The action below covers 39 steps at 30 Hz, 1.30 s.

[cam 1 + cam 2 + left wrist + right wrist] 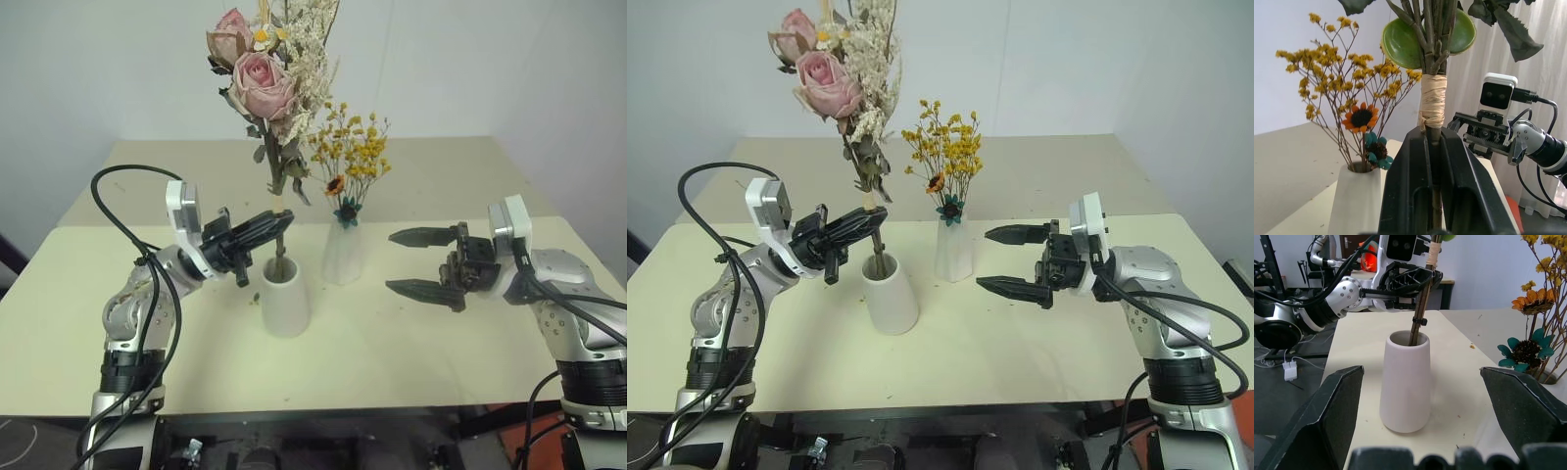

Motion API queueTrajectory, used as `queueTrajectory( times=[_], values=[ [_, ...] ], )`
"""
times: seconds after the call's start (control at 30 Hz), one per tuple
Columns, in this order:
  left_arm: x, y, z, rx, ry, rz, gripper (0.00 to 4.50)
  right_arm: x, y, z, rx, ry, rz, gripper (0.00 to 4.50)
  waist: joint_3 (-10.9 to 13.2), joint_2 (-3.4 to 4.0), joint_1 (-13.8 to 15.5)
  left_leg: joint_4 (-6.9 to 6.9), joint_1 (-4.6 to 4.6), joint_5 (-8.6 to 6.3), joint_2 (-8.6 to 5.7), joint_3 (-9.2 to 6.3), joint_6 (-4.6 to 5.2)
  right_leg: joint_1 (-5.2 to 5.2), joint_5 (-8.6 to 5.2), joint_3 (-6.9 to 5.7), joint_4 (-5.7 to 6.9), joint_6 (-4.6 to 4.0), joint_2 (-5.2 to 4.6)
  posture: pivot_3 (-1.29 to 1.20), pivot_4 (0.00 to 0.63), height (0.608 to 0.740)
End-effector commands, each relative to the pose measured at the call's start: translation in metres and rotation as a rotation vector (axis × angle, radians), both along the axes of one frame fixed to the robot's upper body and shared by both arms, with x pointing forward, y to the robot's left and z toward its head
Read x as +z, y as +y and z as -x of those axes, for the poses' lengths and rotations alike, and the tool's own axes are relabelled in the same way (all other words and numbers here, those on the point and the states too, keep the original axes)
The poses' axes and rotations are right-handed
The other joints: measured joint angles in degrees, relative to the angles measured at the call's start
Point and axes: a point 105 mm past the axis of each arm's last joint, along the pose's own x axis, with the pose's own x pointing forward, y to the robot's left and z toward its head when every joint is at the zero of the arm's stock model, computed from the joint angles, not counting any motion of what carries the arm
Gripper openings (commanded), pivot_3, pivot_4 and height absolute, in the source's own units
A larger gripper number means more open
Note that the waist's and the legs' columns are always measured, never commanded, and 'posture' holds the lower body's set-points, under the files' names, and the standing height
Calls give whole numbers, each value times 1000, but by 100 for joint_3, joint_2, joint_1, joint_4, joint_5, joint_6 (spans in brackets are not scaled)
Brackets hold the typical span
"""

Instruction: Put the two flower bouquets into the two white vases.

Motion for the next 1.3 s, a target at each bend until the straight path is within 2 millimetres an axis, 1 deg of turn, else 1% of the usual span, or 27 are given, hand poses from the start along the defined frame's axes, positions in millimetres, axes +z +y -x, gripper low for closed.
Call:
queueTrajectory(
  times=[0.03, 0.1, 0.17, 0.2, 0.27, 0.43, 0.6, 0.73, 0.87, 0.93, 1.07, 1.23, 1.3],
  values=[
    [3, -1, 5, -1, -33, -4, 9, 11, -2, 3, -5, -46, -11, 4500, 0, 0, -3, 0, 0, 0, 0, 0, 0, 0, 0, 0, 0, 0, 0, 0, 150, 740],
    [3, 0, 5, -3, -31, -7, 9, 11, -2, 3, -5, -45, -11, 4500, 0, 0, -6, 0, 0, 0, 0, 0, 0, -1, 0, 0, 0, 0, 0, 0, 150, 740],
    [4, 0, 7, -4, -36, -16, 731, 10, -1, 3, -5, -44, -11, 4500, 0, 0, -4, 0, -1, 0, 0, 0, 0, -1, 0, 0, 0, 0, 0, 0, 150, 740],
    [6, 1, 8, -6, -40, -18, 816, 10, -1, 3, -5, -43, -11, 4500, 0, 0, -4, 0, 0, 0, 0, 0, 0, -1, 0, 0, 0, 0, 0, 0, 150, 740],
    [8, 2, 10, -9, -48, -24, 1365, 10, -1, 2, -4, -42, -11, 4500, 0, 0, -4, 0, 0, 0, 0, 0, 0, -1, 0, 0, 0, 0, 0, 0, 150, 740],
    [14, 7, 15, -4, -71, -32, 3012, 9, -1, 1, -5, -40, -12, 4500, 0, 0, -5, 0, 0, 0, 0, 0, 0, -1, 0, 0, 0, 0, 0, 0, 150, 740],
    [14, 16, 22, 25, -80, -50, 4481, 8, -1, 0, -7, -37, -13, 4500, 0, 0, -15, -1, 0, 0, 2, 0, 0, -2, 0, 0, 0, 0, 1, 0, 150, 740],
    [11, 23, 26, 52, -62, -52, 4481, 8, -2, 0, -7, -34, -12, 4500, 0, 0, -3, 0, 0, 0, 2, 0, 0, -2, 0, 0, 0, 0, 0, 0, 150, 740],
    [6, 20, 30, 48, -42, -46, 4481, 8, -1, -2, -6, -33, -13, 4500, 0, 0, 10, 0, -1, 0, 2, 0, 0, -1, 0, 0, 0, 0, 0, 0, 150, 740],
    [1, 18, 32, 45, -23, -56, 4481, 8, -2, -2, -5, -33, -13, 4500, 0, 0, 7, 0, -1, 0, 2, 0, 0, -1, 0, 0, -1, 0, 0, 0, 150, 740],
    [-7, 19, 34, 54, 3, -84, 4481, 7, -2, -1, -5, -32, -14, 4500, 0, 0, -6, 0, 1, 0, 2, 0, 0, -1, 0, 0, 0, 0, 0, 0, 150, 740],
    [-13, 32, 38, 99, 24, -125, 4481, 7, -3, 0, -8, -31, -12, 4500, 0, 0, -17, -1, 2, 0, 3, 0, 0, -1, 0, 0, 0, 0, 2, 0, 150, 740],
    [-15, 41, 40, 128, 34, -146, 4481, 6, -3, -1, -11, -28, -12, 4500, 0, 0, -13, -1, 0, 0, 3, 0, 0, -2, -1, 0, -1, 0, 1, 0, 150, 740]
  ],
)
